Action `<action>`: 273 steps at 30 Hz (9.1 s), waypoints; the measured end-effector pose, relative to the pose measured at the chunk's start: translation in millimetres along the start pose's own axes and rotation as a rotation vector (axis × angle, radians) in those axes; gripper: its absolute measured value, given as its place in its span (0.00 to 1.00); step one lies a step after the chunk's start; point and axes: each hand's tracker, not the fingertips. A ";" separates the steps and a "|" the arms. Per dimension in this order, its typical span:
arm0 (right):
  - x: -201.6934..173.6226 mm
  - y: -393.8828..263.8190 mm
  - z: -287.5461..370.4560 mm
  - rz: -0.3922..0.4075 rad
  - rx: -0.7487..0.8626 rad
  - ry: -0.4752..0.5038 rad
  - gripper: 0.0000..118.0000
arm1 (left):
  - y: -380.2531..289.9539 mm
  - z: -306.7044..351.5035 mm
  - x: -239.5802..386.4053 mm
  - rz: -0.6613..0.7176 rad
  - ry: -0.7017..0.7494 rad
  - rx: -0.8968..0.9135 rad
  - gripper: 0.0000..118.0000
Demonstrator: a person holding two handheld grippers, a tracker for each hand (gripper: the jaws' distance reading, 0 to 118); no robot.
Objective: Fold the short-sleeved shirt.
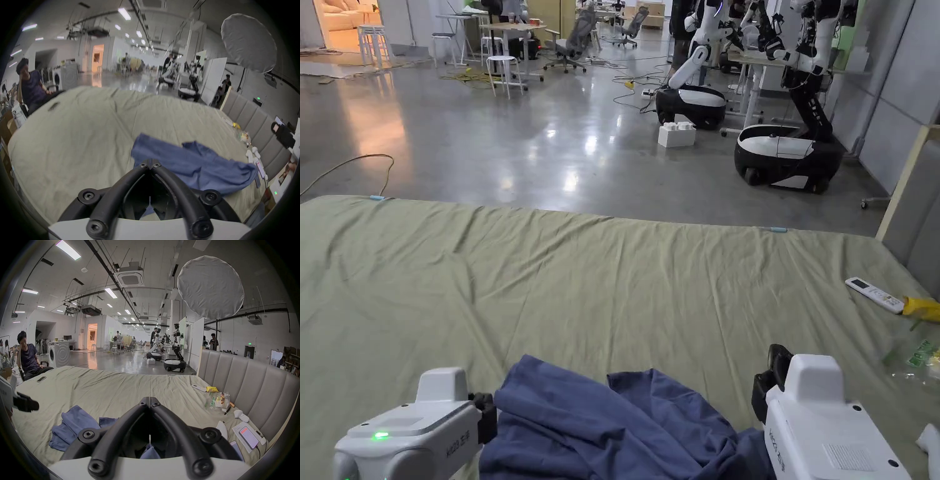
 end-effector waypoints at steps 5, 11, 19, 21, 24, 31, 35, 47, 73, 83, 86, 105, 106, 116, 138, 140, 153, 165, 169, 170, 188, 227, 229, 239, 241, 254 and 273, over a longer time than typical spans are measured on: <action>3.7 -9.7 -2.3 -0.008 -0.031 -0.002 0.00 | -26.3 -42.0 -14.7 0.035 -0.004 -0.258 0.00; 8.1 -23.2 -6.2 -0.013 -0.072 -0.009 0.00 | -46.6 -75.7 -13.7 0.053 0.008 -0.389 0.57; 15.7 -35.0 -7.2 -0.017 -0.106 -0.024 0.00 | -62.8 -98.3 21.4 -0.141 0.166 -0.427 0.46; 18.2 -38.1 -7.6 -0.020 -0.110 -0.027 0.00 | -65.8 -95.4 35.9 -0.229 0.170 -0.402 0.31; 24.0 -41.9 -3.2 -0.053 -0.087 -0.041 0.00 | -74.5 -94.9 47.1 -0.319 0.169 -0.381 0.14; 53.3 -56.1 -11.4 -0.070 -0.170 -0.072 0.00 | -58.7 -72.4 21.1 -0.187 0.040 -0.332 0.05; 74.0 -66.9 -30.3 -0.087 -0.285 -0.069 0.00 | -43.4 -49.0 10.3 -0.121 -0.017 -0.262 0.05; 76.0 -150.9 -123.7 -0.003 -0.777 0.063 0.56 | -21.6 -10.7 6.9 -0.122 -0.023 -0.163 0.05; 79.5 -13.8 -67.8 0.058 -0.345 0.051 0.04 | 71.8 45.9 2.2 -0.140 -0.040 0.054 0.05; 103.4 83.8 -55.9 -0.031 -0.205 0.013 0.04 | 172.0 102.7 -29.3 -0.087 0.005 0.232 0.05; 101.1 112.2 -55.1 -0.014 -0.135 0.004 0.04 | 197.0 111.1 -33.4 -0.079 0.029 0.270 0.05; 83.0 225.6 -139.9 0.041 0.006 -0.036 0.04 | 317.0 72.5 -24.3 -0.116 0.121 0.325 0.05; 82.5 231.4 -145.6 0.039 0.018 -0.043 0.04 | 325.0 70.5 -23.1 -0.114 0.122 0.336 0.05; 76.8 304.6 -179.0 0.087 0.137 -0.096 0.04 | 403.3 64.4 -12.0 -0.143 0.168 0.422 0.05; 74.1 282.5 -185.4 0.110 0.169 -0.139 0.04 | 386.0 21.1 -7.6 -0.147 0.174 0.425 0.05; 72.8 260.7 -176.6 0.104 0.154 -0.133 0.04 | 363.6 12.8 -12.2 -0.154 0.171 0.396 0.05; 67.6 123.2 -76.9 0.148 0.040 -0.081 0.04 | 173.1 41.0 -41.6 -0.161 0.108 0.296 0.05; 61.9 13.3 48.4 0.189 -0.106 -0.036 0.04 | 6.1 98.2 -72.5 -0.087 0.068 0.149 0.05; 63.0 -27.2 79.8 0.185 -0.180 -0.011 0.04 | -40.9 107.5 -77.9 -0.092 0.081 0.081 0.05; 62.0 -36.4 85.5 0.179 -0.211 -0.013 0.04 | -49.5 108.2 -79.5 -0.079 0.083 0.056 0.05; 43.6 -148.9 75.0 0.176 -0.697 0.024 0.04 | -107.8 48.9 -75.1 -0.195 0.180 -0.405 0.05; -33.9 -11.8 62.8 -0.021 0.088 0.017 0.01 | -7.0 119.4 21.7 -0.145 0.073 0.438 0.01; -32.5 -13.1 61.3 -0.022 0.081 0.017 0.01 | -4.6 112.6 15.2 -0.123 0.054 0.379 0.01; -23.5 -27.5 31.3 -0.017 -0.006 0.020 0.00 | 29.0 6.6 -39.1 -0.082 0.084 0.145 0.01; -21.1 -32.4 21.1 -0.023 -0.029 0.023 0.00 | 47.6 -26.4 -49.2 -0.087 0.092 0.112 0.01; -8.9 -78.2 -40.9 -0.025 -0.210 0.016 0.01 | 143.9 -237.0 -84.6 -0.109 0.138 -0.215 0.54; 51.9 -101.9 -154.9 -0.042 -0.429 -0.022 0.06 | 108.2 -296.4 -54.6 -0.362 0.186 -0.334 0.06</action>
